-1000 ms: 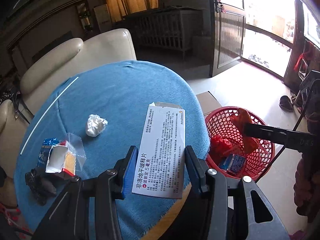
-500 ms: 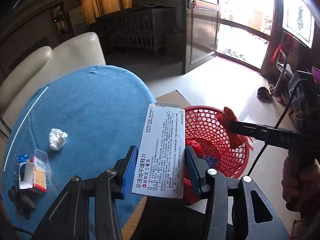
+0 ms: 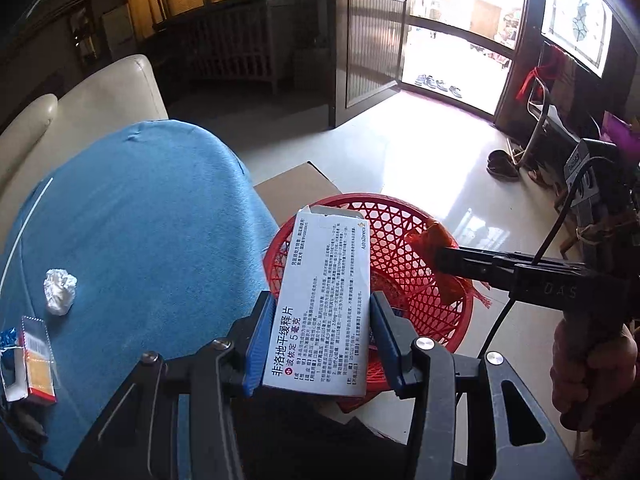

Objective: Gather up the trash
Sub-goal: 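Carry the orange bag and leaflet over the red basket and open both tools, then move both tools back over the table toward the remaining trash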

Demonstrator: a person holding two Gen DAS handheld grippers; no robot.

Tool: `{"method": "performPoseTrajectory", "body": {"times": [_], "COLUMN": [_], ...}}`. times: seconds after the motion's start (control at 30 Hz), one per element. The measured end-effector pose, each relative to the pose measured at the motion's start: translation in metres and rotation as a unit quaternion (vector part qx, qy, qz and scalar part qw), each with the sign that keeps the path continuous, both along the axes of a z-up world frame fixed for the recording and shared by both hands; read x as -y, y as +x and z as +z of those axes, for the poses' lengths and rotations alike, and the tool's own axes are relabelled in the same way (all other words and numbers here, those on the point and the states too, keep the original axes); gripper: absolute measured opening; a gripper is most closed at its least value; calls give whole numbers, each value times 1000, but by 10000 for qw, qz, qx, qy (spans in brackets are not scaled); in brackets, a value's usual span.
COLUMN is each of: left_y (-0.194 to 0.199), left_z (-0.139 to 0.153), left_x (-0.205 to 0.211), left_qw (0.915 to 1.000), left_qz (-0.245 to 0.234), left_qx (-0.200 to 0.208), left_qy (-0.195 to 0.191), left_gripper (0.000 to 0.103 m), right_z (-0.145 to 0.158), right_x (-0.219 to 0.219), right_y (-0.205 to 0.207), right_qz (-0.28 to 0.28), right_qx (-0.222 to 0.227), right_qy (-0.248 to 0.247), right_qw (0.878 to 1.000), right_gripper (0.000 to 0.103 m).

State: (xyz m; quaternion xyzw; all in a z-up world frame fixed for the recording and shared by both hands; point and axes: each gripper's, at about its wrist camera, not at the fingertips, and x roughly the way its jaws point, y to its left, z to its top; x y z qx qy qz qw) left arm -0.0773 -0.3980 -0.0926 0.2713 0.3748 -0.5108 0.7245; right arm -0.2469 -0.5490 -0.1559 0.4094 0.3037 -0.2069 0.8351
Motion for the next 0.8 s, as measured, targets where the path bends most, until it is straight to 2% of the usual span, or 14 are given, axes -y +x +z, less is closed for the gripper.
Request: {"method": "performPoseTrajectory", "body": {"times": [0.17, 0.27, 0.43, 0.6, 0.7, 0.8], "left_y": [-2, 1, 5, 13, 19, 30], "left_z": [-3, -3, -1, 5, 7, 14], "left_x": [5, 6, 0, -17, -34, -56], "left_qw": [10000, 10000, 9997, 9992, 9984, 9970], "left_qz": [-7, 34, 155, 323, 461, 706], "left_qx": [46, 41, 163, 242, 333, 320], "left_qy": [50, 66, 48, 27, 33, -55], "left_gripper": [50, 51, 56, 56, 65, 66], "right_z": [-2, -2, -2, 1, 4, 8], "right_x": [5, 7, 8, 3, -2, -9], "right_y": [-4, -6, -5, 3, 12, 22], "right_qz": [-75, -139, -173, -56, 50, 176], "right_qx": [27, 36, 27, 11, 19, 9], "right_qy": [133, 208, 249, 204, 172, 120], "right_qw": [9999, 9997, 9995, 9998, 9998, 9998], "right_gripper": [44, 50, 51, 51, 51, 51]}}
